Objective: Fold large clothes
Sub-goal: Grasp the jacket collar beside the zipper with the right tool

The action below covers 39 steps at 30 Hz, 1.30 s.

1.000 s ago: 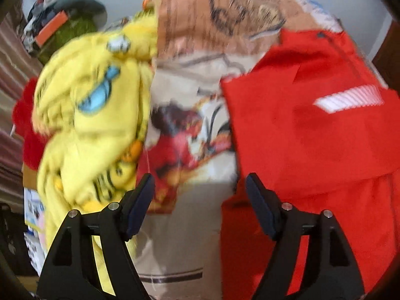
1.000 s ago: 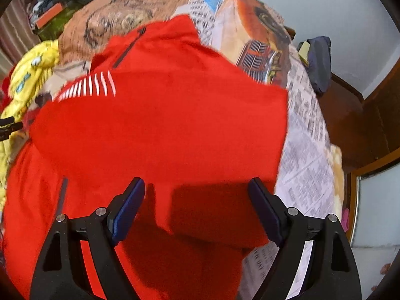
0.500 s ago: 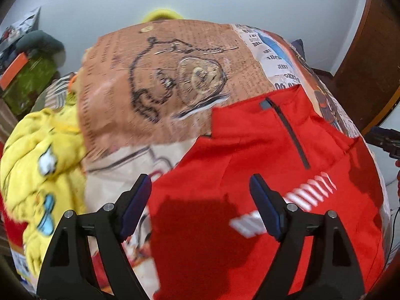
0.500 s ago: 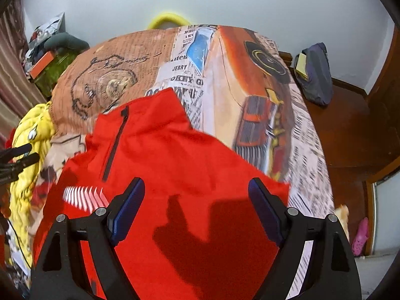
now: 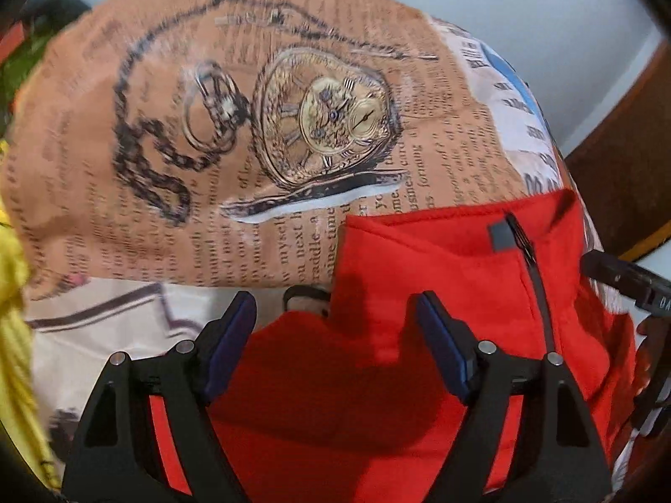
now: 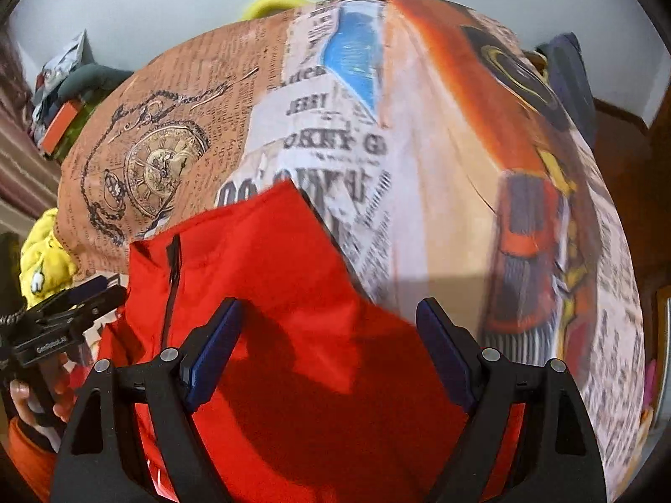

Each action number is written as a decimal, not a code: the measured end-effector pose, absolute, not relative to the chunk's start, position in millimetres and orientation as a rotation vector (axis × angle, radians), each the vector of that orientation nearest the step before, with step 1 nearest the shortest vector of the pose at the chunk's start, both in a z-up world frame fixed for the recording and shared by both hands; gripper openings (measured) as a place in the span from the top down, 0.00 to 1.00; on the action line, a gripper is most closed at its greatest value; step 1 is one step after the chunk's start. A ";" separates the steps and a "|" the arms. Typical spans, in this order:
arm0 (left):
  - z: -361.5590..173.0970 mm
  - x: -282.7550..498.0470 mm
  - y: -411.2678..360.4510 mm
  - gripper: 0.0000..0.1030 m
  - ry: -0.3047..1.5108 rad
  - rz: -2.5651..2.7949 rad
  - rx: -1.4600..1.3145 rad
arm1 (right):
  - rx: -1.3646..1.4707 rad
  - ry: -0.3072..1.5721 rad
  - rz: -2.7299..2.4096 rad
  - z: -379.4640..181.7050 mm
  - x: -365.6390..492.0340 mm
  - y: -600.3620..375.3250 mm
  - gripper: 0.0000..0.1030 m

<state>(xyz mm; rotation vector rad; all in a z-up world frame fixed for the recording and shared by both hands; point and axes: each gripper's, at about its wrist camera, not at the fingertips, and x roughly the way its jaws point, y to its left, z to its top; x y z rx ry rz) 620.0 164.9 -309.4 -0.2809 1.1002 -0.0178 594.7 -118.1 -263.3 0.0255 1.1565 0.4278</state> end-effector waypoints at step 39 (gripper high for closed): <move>-220.3 404.9 70.9 0.96 0.941 -0.202 0.213 | -0.052 1.025 0.699 -197.9 402.0 -146.4 0.93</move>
